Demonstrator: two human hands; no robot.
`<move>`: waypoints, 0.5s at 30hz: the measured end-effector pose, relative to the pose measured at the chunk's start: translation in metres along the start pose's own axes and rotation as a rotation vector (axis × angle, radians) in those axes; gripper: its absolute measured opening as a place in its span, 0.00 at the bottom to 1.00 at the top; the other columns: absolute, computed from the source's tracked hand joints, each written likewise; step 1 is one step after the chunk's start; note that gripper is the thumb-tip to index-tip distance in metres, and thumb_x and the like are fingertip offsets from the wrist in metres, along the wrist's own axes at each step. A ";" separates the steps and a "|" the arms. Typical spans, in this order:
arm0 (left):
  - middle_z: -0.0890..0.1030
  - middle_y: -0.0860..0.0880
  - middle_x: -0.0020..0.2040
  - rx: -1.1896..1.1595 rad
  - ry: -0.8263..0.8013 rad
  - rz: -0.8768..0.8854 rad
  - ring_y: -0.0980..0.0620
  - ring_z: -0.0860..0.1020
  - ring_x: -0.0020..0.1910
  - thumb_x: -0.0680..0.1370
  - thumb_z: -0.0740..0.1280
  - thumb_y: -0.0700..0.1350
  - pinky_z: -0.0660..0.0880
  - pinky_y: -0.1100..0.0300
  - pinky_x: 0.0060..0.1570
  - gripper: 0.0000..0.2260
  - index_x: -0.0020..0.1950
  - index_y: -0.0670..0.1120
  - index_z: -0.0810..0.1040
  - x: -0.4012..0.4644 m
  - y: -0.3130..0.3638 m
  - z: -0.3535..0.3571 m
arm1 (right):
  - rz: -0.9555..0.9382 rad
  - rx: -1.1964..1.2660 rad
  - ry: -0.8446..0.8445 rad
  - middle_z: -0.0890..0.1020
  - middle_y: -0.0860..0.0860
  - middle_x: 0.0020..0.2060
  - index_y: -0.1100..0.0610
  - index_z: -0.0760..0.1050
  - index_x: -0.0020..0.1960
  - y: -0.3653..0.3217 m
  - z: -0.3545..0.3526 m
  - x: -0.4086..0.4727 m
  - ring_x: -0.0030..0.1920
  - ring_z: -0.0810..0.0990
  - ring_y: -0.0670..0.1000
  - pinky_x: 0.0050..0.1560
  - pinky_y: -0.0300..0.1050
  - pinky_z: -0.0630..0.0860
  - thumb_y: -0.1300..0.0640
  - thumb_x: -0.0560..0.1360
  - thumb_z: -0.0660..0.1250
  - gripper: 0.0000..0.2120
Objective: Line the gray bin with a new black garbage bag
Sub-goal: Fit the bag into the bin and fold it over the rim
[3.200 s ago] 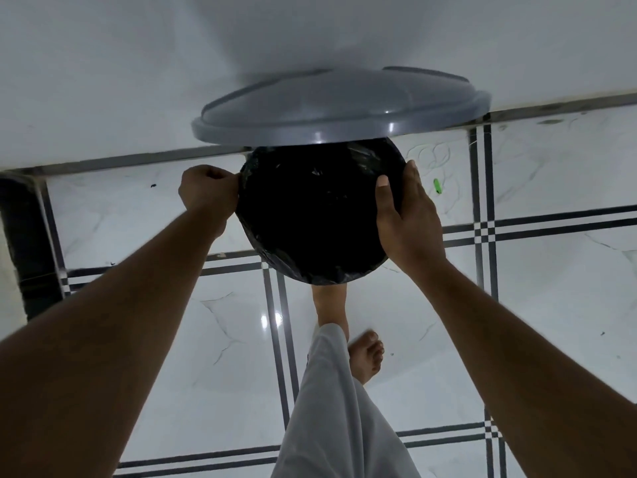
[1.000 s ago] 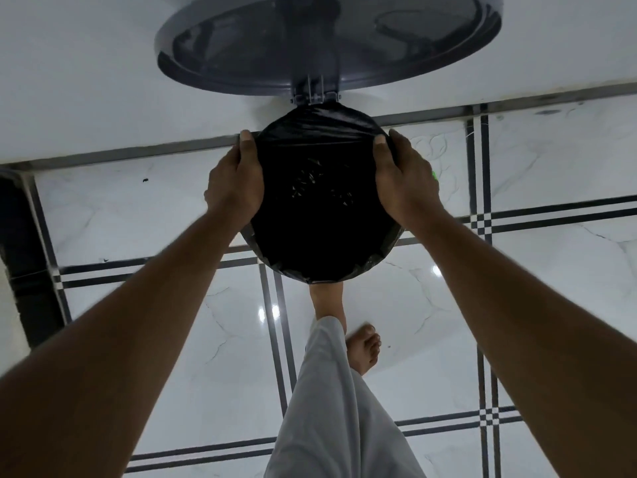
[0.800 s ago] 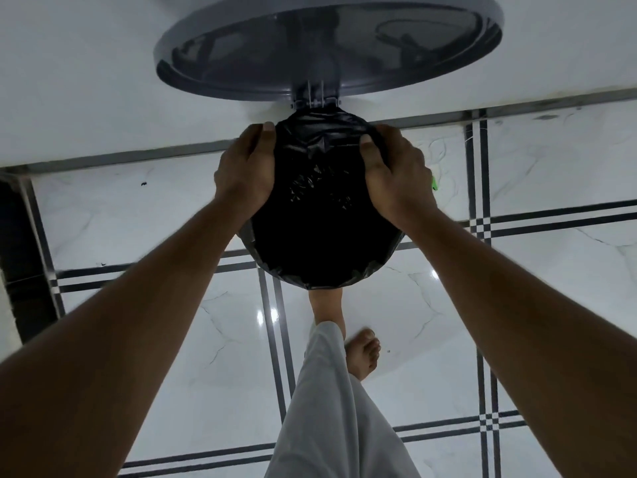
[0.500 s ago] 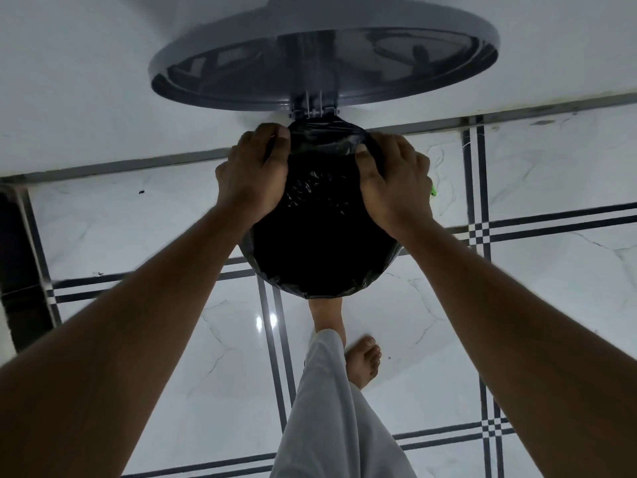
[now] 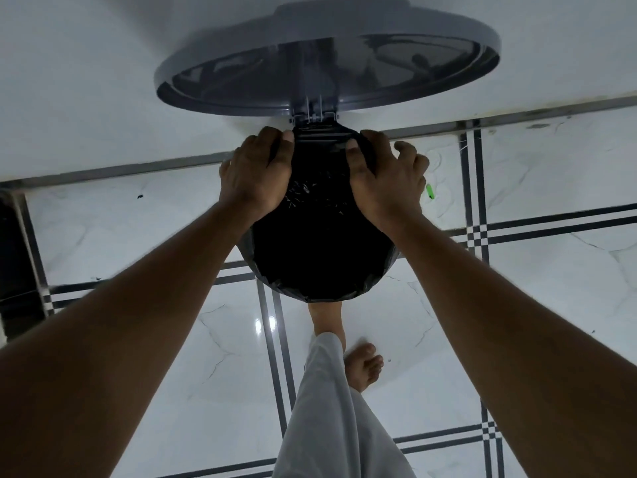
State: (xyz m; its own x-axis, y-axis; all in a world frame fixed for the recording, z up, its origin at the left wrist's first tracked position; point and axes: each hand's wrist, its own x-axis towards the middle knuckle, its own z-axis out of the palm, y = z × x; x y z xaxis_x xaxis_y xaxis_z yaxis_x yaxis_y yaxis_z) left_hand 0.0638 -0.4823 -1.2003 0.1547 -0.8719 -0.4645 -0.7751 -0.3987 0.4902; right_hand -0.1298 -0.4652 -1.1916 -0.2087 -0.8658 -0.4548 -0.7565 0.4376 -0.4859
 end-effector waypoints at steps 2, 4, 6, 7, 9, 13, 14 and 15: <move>0.81 0.44 0.64 -0.017 0.025 -0.025 0.38 0.78 0.65 0.88 0.55 0.60 0.71 0.45 0.65 0.20 0.64 0.48 0.77 0.000 -0.001 0.000 | -0.004 0.023 0.055 0.68 0.59 0.79 0.45 0.72 0.79 -0.002 0.001 0.000 0.81 0.62 0.62 0.77 0.61 0.64 0.37 0.87 0.60 0.24; 0.82 0.45 0.64 -0.037 0.031 -0.022 0.39 0.79 0.65 0.87 0.55 0.61 0.72 0.44 0.66 0.20 0.63 0.49 0.78 0.001 0.000 -0.002 | -0.006 0.020 0.048 0.69 0.58 0.77 0.45 0.74 0.76 -0.003 0.001 0.002 0.79 0.63 0.62 0.77 0.61 0.65 0.36 0.86 0.61 0.23; 0.83 0.46 0.63 -0.009 -0.038 -0.037 0.38 0.78 0.66 0.86 0.52 0.64 0.71 0.40 0.69 0.21 0.60 0.53 0.78 0.005 0.001 -0.003 | 0.019 -0.001 -0.022 0.68 0.59 0.79 0.43 0.74 0.76 -0.004 -0.001 0.008 0.80 0.62 0.62 0.78 0.62 0.64 0.35 0.86 0.59 0.23; 0.83 0.46 0.63 -0.009 -0.054 -0.048 0.38 0.78 0.66 0.86 0.52 0.65 0.71 0.39 0.70 0.21 0.59 0.53 0.78 0.006 0.001 -0.004 | 0.019 0.000 -0.016 0.68 0.59 0.79 0.43 0.73 0.76 -0.004 -0.002 0.009 0.80 0.62 0.62 0.77 0.61 0.64 0.34 0.86 0.60 0.23; 0.83 0.46 0.64 -0.036 -0.024 -0.064 0.38 0.78 0.66 0.84 0.53 0.66 0.71 0.39 0.69 0.23 0.61 0.53 0.79 0.010 0.000 -0.010 | -0.036 0.008 0.031 0.69 0.57 0.77 0.43 0.74 0.75 -0.008 -0.003 0.011 0.78 0.64 0.61 0.75 0.60 0.65 0.34 0.85 0.61 0.23; 0.82 0.45 0.68 0.016 -0.124 -0.135 0.37 0.77 0.69 0.85 0.49 0.68 0.68 0.34 0.72 0.27 0.67 0.54 0.78 0.011 -0.004 -0.009 | 0.026 -0.035 -0.054 0.68 0.57 0.78 0.42 0.73 0.77 -0.010 -0.003 0.013 0.79 0.62 0.62 0.78 0.62 0.61 0.33 0.86 0.57 0.24; 0.81 0.45 0.69 -0.024 -0.102 -0.164 0.38 0.78 0.69 0.85 0.49 0.67 0.69 0.35 0.72 0.26 0.68 0.53 0.77 0.010 -0.006 -0.009 | 0.025 -0.008 -0.021 0.69 0.57 0.77 0.43 0.72 0.79 -0.010 -0.004 0.011 0.79 0.64 0.61 0.77 0.61 0.63 0.34 0.86 0.59 0.25; 0.81 0.46 0.69 -0.079 -0.044 -0.180 0.39 0.78 0.69 0.85 0.52 0.66 0.71 0.37 0.71 0.25 0.68 0.51 0.76 0.007 -0.009 -0.010 | 0.008 0.030 0.037 0.71 0.57 0.76 0.47 0.72 0.79 -0.011 -0.007 0.007 0.77 0.65 0.60 0.75 0.59 0.65 0.36 0.85 0.62 0.26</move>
State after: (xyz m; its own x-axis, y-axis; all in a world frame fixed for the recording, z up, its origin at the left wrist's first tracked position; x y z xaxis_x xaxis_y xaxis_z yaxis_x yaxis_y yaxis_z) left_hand 0.0777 -0.4881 -1.2007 0.2584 -0.7722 -0.5805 -0.6863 -0.5697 0.4522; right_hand -0.1272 -0.4781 -1.1839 -0.2379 -0.8706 -0.4307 -0.7360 0.4509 -0.5050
